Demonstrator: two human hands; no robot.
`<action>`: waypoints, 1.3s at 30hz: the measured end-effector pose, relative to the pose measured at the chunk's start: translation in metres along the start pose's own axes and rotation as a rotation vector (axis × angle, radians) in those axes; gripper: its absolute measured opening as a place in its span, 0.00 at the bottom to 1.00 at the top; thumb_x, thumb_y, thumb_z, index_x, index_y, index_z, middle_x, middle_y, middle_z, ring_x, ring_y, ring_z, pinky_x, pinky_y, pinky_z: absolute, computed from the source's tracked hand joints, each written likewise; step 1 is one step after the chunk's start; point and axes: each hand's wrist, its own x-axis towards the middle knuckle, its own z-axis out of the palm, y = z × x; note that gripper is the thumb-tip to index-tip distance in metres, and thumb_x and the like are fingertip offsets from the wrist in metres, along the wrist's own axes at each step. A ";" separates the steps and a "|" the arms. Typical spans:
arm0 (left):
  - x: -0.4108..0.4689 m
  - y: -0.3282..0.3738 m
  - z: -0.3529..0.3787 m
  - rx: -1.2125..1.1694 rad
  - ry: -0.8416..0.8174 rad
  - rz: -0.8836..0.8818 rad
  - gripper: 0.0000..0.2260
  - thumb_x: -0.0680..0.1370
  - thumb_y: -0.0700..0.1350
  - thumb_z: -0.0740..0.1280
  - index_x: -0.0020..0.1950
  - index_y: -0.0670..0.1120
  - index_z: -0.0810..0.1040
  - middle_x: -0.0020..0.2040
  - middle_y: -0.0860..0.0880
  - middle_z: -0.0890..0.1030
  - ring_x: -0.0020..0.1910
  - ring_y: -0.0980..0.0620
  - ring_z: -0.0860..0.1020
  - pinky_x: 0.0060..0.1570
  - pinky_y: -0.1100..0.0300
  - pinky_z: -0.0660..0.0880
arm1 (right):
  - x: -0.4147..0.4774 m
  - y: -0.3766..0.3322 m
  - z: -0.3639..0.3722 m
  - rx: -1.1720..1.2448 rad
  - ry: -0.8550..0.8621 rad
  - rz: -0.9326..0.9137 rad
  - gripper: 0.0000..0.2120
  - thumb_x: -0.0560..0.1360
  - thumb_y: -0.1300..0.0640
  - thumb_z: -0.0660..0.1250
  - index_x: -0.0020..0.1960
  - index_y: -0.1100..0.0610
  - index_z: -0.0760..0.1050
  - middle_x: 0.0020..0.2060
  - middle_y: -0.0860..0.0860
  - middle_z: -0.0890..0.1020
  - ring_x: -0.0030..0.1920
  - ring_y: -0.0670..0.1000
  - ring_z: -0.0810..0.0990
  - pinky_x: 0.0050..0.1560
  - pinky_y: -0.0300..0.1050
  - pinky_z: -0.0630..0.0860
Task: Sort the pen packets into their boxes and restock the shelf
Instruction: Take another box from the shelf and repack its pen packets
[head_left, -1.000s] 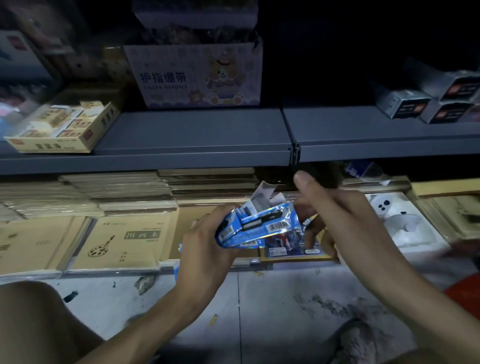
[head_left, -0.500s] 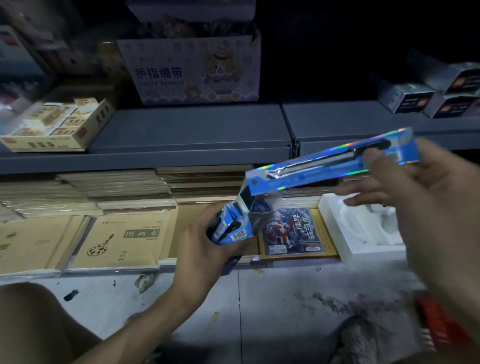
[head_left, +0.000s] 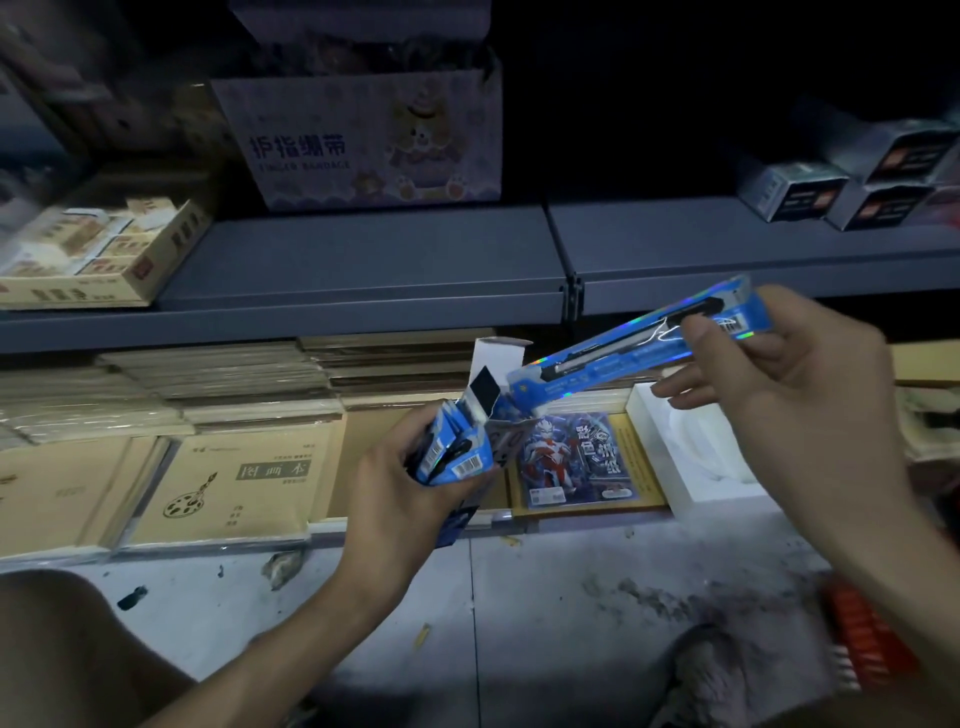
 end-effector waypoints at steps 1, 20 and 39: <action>0.000 0.001 0.000 0.012 0.002 0.010 0.24 0.67 0.38 0.82 0.55 0.59 0.80 0.47 0.66 0.85 0.46 0.65 0.84 0.42 0.68 0.81 | 0.001 -0.001 -0.001 -0.010 0.004 -0.008 0.05 0.82 0.60 0.68 0.48 0.58 0.80 0.33 0.55 0.86 0.34 0.50 0.87 0.36 0.47 0.83; -0.001 -0.004 -0.007 0.218 0.048 0.171 0.30 0.67 0.35 0.82 0.52 0.68 0.77 0.48 0.68 0.82 0.47 0.63 0.83 0.38 0.64 0.80 | 0.006 -0.001 0.006 -0.103 -0.079 0.034 0.07 0.80 0.59 0.70 0.44 0.59 0.80 0.29 0.52 0.85 0.30 0.50 0.86 0.38 0.53 0.84; -0.006 0.004 -0.005 0.237 0.040 0.172 0.34 0.67 0.35 0.79 0.52 0.74 0.76 0.47 0.67 0.83 0.46 0.60 0.82 0.43 0.57 0.80 | -0.019 0.018 0.057 -0.233 -0.282 0.142 0.09 0.75 0.55 0.77 0.38 0.46 0.80 0.33 0.41 0.83 0.32 0.44 0.82 0.37 0.47 0.79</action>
